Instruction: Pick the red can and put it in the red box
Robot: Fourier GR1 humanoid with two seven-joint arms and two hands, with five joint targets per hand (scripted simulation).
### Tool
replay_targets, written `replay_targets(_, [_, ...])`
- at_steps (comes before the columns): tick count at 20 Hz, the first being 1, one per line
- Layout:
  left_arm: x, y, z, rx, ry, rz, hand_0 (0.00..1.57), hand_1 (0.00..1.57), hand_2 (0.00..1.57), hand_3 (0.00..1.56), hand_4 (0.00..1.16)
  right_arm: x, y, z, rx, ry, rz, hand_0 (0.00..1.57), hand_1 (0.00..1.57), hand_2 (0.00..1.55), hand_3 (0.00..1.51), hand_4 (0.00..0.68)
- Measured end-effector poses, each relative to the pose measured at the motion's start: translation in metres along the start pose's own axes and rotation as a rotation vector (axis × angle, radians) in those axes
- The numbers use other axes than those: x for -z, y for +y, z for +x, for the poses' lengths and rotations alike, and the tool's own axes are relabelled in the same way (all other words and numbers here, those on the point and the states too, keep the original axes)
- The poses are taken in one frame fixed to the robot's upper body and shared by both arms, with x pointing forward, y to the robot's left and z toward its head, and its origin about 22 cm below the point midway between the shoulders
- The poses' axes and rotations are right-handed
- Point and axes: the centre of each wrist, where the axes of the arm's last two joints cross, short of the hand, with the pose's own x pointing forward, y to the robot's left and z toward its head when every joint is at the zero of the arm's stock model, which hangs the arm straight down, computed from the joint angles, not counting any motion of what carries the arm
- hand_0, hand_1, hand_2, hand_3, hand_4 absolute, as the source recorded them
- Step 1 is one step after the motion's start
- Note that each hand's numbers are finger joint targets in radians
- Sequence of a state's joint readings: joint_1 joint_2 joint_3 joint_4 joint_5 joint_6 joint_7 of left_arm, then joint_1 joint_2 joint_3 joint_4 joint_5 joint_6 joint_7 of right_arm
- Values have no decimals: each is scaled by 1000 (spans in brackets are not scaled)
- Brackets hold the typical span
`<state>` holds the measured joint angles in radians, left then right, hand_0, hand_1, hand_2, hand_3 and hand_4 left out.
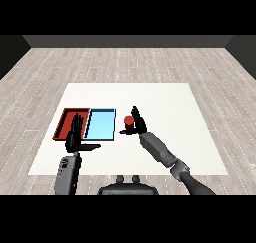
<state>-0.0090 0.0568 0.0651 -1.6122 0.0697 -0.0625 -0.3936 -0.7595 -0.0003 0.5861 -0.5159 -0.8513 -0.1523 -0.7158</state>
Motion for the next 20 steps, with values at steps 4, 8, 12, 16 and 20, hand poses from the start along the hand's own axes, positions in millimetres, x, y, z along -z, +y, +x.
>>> replay_targets(4, [0, -7, -4, -2, -2, -10, 0, 0, 0, 0, 0, 1, 3, 1, -41, 30, -29, 0, 0, 0, 0, 0])
replay_targets(8, [2, -3, -5, -5, -4, -10, 0, 0, 0, 0, 0, -2, 5, -2, -75, 57, -98, 1571, 1571, 1528, 1478, 591])
replay_targets(12, [1, 1, -4, 5, -10, -10, 0, 0, 0, 0, 0, 2, 7, 0, -148, 111, -145, 1571, 1571, 1491, 1438, 570])
replay_targets(16, [4, 3, -4, 9, -15, -5, 0, 0, 0, 0, 0, 7, 6, 2, -194, 135, -166, 1571, 1571, 1485, 1430, 573])
replay_targets(20, [5, -4, -1, 12, -11, -5, 0, 0, 0, 0, 0, 11, 5, 4, -208, 153, -176, 1571, 1571, 1489, 1432, 577])
